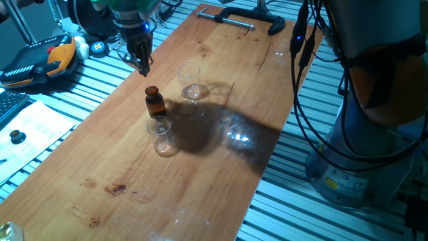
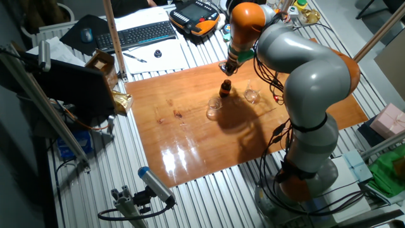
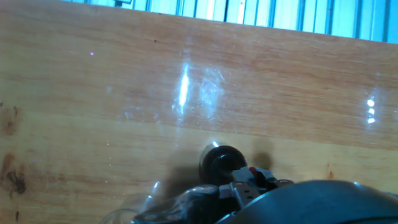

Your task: Transfer liquid using a dropper

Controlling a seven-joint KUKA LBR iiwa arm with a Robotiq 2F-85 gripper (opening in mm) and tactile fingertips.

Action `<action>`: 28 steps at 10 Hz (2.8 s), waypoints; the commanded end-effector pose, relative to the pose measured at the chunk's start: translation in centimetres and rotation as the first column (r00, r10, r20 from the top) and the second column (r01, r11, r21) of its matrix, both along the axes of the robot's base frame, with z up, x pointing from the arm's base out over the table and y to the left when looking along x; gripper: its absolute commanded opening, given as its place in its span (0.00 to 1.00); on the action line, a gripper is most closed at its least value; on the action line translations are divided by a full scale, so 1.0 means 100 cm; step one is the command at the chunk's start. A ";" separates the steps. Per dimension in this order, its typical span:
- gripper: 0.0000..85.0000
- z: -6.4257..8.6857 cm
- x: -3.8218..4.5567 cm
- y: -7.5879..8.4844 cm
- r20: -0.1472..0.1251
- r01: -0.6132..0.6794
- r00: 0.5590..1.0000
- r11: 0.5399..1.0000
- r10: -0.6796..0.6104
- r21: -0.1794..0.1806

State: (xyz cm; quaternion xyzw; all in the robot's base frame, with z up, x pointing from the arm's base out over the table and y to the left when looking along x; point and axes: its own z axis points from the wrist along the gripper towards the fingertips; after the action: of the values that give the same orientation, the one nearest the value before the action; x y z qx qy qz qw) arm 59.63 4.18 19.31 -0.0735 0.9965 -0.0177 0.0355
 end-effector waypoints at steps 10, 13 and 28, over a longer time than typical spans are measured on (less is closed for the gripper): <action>0.01 -0.037 -0.0056 0.007 0.025 -0.006 1.000 1.000 0.005 0.027; 0.01 -0.044 -0.0042 0.007 0.030 -0.009 1.000 0.999 0.008 0.036; 0.38 -0.046 -0.0033 0.006 0.016 -0.011 1.000 1.000 0.011 -0.001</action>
State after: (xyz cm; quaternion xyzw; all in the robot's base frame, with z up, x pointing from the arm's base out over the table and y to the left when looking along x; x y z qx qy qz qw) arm 59.30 4.76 14.69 -0.0790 0.9958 -0.0181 0.0434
